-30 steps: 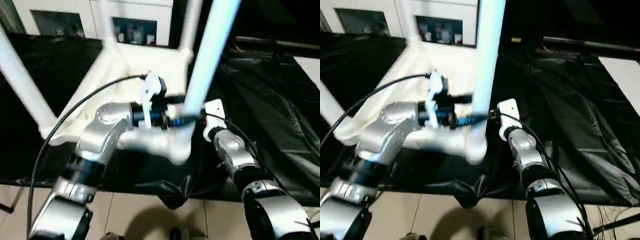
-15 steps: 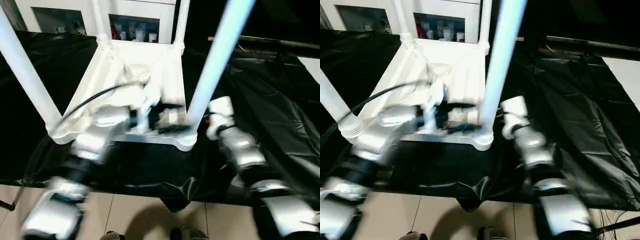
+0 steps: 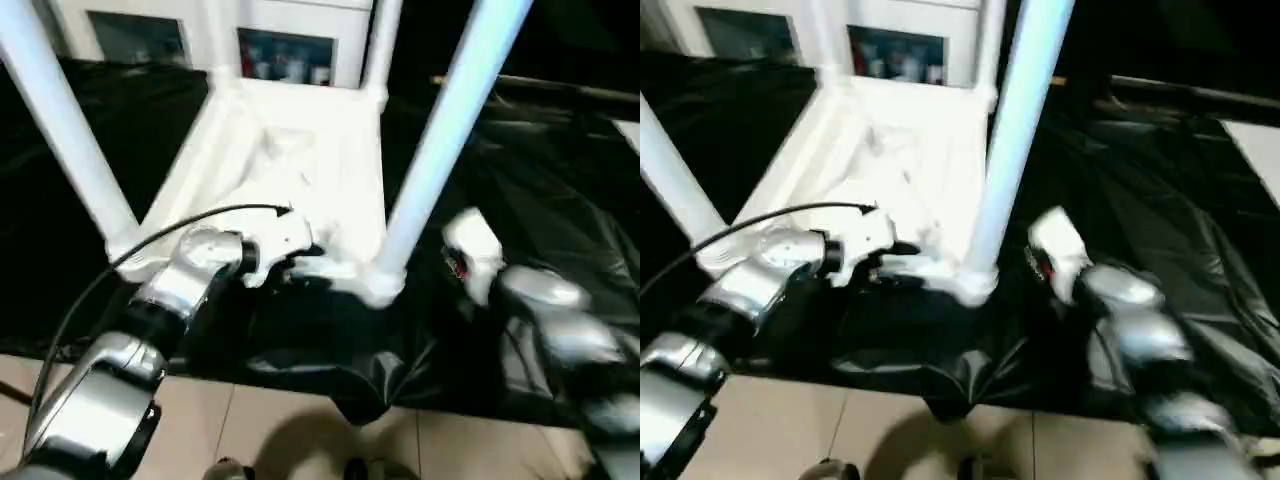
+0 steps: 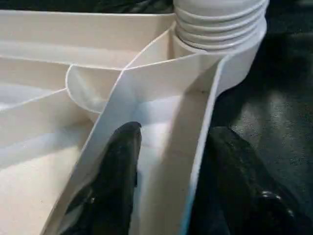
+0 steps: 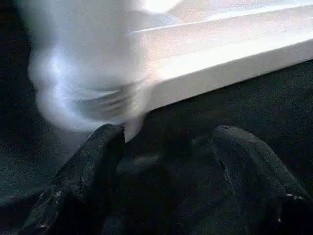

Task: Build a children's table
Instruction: Rotate table base

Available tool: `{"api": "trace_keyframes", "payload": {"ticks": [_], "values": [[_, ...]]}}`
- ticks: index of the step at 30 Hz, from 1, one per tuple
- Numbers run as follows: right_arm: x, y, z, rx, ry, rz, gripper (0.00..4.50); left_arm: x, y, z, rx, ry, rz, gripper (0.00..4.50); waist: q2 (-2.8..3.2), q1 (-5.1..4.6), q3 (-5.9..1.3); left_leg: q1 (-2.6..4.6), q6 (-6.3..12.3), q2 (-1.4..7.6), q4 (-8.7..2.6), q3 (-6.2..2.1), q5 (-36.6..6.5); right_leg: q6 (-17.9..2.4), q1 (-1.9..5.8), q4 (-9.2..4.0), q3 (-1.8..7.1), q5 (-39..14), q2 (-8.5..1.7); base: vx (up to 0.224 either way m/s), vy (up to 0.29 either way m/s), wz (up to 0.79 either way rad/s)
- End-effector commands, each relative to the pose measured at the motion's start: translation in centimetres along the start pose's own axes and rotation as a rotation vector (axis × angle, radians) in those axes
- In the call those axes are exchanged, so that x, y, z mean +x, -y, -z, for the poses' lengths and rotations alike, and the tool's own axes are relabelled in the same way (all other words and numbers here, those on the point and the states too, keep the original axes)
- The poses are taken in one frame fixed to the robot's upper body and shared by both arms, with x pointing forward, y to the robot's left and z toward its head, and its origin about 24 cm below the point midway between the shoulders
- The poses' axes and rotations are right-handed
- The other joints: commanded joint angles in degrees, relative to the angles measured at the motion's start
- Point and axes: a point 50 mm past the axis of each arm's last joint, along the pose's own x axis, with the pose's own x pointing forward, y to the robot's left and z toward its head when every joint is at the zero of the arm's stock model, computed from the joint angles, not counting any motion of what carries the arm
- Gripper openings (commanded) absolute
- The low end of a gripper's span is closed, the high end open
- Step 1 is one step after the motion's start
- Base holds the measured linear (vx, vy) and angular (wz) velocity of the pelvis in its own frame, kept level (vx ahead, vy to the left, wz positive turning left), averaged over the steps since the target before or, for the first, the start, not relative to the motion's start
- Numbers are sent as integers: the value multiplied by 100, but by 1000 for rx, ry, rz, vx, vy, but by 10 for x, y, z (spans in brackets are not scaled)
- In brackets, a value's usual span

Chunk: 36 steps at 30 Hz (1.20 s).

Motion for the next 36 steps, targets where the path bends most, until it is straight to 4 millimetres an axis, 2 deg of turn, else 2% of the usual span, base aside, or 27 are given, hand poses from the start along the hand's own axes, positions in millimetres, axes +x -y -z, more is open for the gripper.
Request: {"api": "trace_keyframes", "payload": {"ticks": [1,2,3,4,5,7,8,9,16,22,28,30,32,34,35,36], "values": [[-3,-8,-7,-7,6,-79,329,0,-5,-5,39,-7,2,209,15,34,-455,58,586,65,-326,-32,-1057,-1259,451,-436,217,-851,-313,0,0,0],[-4,-9,-8,-8,4,-86,329,0,-5,-5,40,-7,7,209,7,30,-460,57,566,67,-323,-38,-1060,-1260,451,-425,213,-907,-325,0,0,0],[-8,-12,-9,-12,-2,-105,329,1,-6,-6,43,-11,24,202,43,10,-440,42,519,59,-334,-50,-1099,-1204,437,-460,204,-1139,-328,0,0,0],[-9,-12,-10,-14,-4,-107,329,1,-6,-6,45,-16,36,190,30,4,-442,67,500,57,-331,-46,-1146,-1150,421,-483,211,-1267,-312,0,0,0],[-11,-13,-12,-13,-6,-111,329,2,-7,-6,48,-21,43,190,21,-3,-443,58,494,56,-335,-51,-1144,-1138,427,-483,208,-1296,-313,0,0,0],[-14,-14,-13,-9,-12,-114,329,2,-8,-6,50,-26,58,162,19,-4,-446,49,478,37,-328,-54,-1114,-1076,428,-499,205,-1381,-309,0,0,0],[-16,-15,-14,-8,-15,-113,329,1,-9,-6,51,-30,60,162,40,-8,-444,43,470,46,-337,-64,-1086,-1084,430,-494,204,-1368,-320,0,0,0],[-17,-14,-14,-9,-16,-112,329,1,-9,-6,49,-31,62,156,34,-13,-442,46,476,41,-334,-58,-1090,-1078,421,-509,201,-1376,-310,0,0,0],[-22,-17,-19,1,-23,-101,329,0,-10,-4,32,-57,122,83,38,-13,-463,34,523,53,-328,-68,-987,-1272,442,-462,196,-920,-323,0,0,0],[-21,-17,-21,5,-21,-99,329,0,-9,0,41,-95,146,29,29,-14,-449,39,495,57,-335,-69,-1029,-1284,446,-468,197,-1027,-333,0,0,0],[-18,-10,-27,-1,19,-18,329,-1,-8,4,-19,-92,154,1,19,-54,-454,20,497,42,-332,-73,-919,-1315,459,-445,204,-820,-331,0,0,0],[-18,-8,-28,9,33,6,329,-5,-5,10,-76,-81,174,1,43,-54,-436,27,495,33,-335,-68,-950,-1334,453,-461,204,-875,-335,0,0,0],[-18,-10,-28,12,35,-1,329,-8,-3,16,-131,-67,161,1,34,-55,-425,31,497,46,-343,-69,-953,-1370,458,-451,206,-852,-334,0,0,0],[-18,-12,-27,15,37,-5,329,-11,-1,19,-180,-43,142,1,44,-56,-407,26,508,52,-351,-70,-974,-1382,453,-455,208,-945,-339,0,0,0],[-18,-12,-27,17,38,-6,329,-12,0,20,-201,-33,133,1,25,-67,-407,22,491,56,-351,-67,-971,-1381,462,-441,211,-960,-340,0,0,0],[-18,-13,-26,18,39,-7,329,-14,1,22,-222,-22,125,1,14,-78,-391,6,499,32,-351,-64,-993,-1282,454,-477,203,-1165,-327,0,0,0]]}}
